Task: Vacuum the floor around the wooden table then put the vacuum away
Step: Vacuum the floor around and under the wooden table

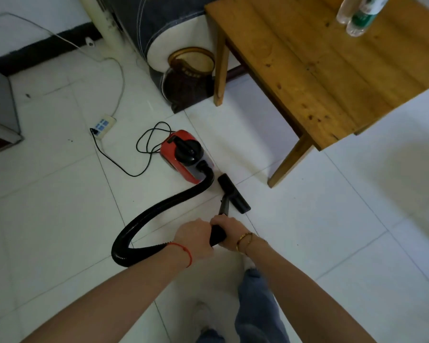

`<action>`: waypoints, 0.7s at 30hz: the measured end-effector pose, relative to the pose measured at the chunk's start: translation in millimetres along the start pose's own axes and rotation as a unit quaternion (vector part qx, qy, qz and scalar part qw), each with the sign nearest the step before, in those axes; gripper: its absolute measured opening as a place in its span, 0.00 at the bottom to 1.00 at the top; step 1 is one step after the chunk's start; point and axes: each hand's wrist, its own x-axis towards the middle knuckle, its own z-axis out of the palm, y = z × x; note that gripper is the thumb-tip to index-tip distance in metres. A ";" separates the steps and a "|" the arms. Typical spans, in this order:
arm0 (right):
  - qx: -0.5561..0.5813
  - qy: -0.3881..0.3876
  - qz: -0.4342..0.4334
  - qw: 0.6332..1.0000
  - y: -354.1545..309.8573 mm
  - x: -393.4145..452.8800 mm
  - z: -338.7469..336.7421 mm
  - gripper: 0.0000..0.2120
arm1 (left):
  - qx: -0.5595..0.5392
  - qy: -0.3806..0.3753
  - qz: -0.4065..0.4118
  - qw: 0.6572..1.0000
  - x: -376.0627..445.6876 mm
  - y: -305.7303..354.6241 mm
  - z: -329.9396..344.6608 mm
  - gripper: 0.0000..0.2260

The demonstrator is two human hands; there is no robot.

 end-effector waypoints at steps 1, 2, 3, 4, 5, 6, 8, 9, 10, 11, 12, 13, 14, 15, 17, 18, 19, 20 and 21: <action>0.003 0.005 0.003 1.000 -2.7 -7.8 8.5 0.11 | 0.007 0.001 0.006 1.000 -7.0 0.0 6.9 0.04; 0.007 0.010 0.005 1.000 -4.4 -15.6 16.6 0.11 | 0.012 -0.001 0.011 1.000 -13.4 1.0 13.1 0.05; 0.011 0.016 0.008 1.000 -5.2 -23.2 24.1 0.11 | 0.016 -0.006 0.015 1.000 -19.4 2.3 18.7 0.06; 0.015 0.021 0.013 1.000 -5.4 -30.7 31.1 0.11 | 0.020 -0.011 0.019 1.000 -24.5 4.4 23.5 0.06; 0.019 0.026 0.019 0.999 -5.1 -38.3 37.4 0.10 | 0.021 -0.016 0.024 0.999 -29.2 6.8 27.9 0.06; 0.023 0.031 0.026 0.999 -4.1 -45.5 42.7 0.10 | 0.022 -0.021 0.028 0.999 -32.8 9.8 31.8 0.06; 0.029 0.041 0.038 0.998 -0.3 -58.9 49.9 0.10 | 0.028 -0.028 0.037 0.999 -38.0 17.6 38.8 0.06; 0.032 0.045 0.044 0.997 2.5 -65.4 52.1 0.09 | 0.032 -0.030 0.041 0.998 -40.1 22.3 41.6 0.07; 0.035 0.050 0.049 0.997 5.7 -71.3 53.7 0.09 | 0.035 -0.031 0.045 0.998 -41.1 27.4 43.5 0.07; 0.039 0.056 0.055 0.996 10.3 -78.2 54.8 0.09 | 0.038 -0.032 0.051 0.997 -41.7 33.9 45.3 0.08; 0.042 0.060 0.058 0.996 14.1 -83.0 55.8 0.09 | 0.041 -0.033 0.055 0.997 -41.8 38.9 46.5 0.09; 0.046 0.065 0.061 0.995 18.6 -87.5 56.2 0.09 | 0.043 -0.034 0.059 0.997 -41.3 44.4 47.3 0.09; 0.050 0.072 0.065 0.994 24.1 -92.7 56.2 0.09 | 0.046 -0.035 0.066 0.996 -40.5 51.4 47.9 0.10; 0.053 0.076 0.068 0.993 29.5 -97.1 55.9 0.09 | 0.049 -0.035 0.072 0.996 -39.5 58.1 48.6 0.10; 0.056 0.082 0.073 0.992 40.9 -104.2 54.3 0.10 | 0.054 -0.037 0.082 0.994 -36.3 71.8 50.0 0.10; 0.057 0.084 0.076 0.992 47.0 -107.3 53.3 0.10 | 0.056 -0.039 0.085 0.994 -34.0 78.4 50.9 0.10; 0.057 0.087 0.081 0.991 53.0 -110.3 52.0 0.11 | 0.059 -0.040 0.087 0.994 -31.1 85.3 51.6 0.10; 0.053 0.088 0.086 0.991 59.3 -113.0 50.5 0.11 | 0.062 -0.041 0.088 0.993 -27.8 92.3 52.0 0.10; 0.049 0.090 0.090 0.991 66.1 -115.5 48.5 0.11 | 0.063 -0.043 0.089 0.993 -24.4 99.4 52.4 0.10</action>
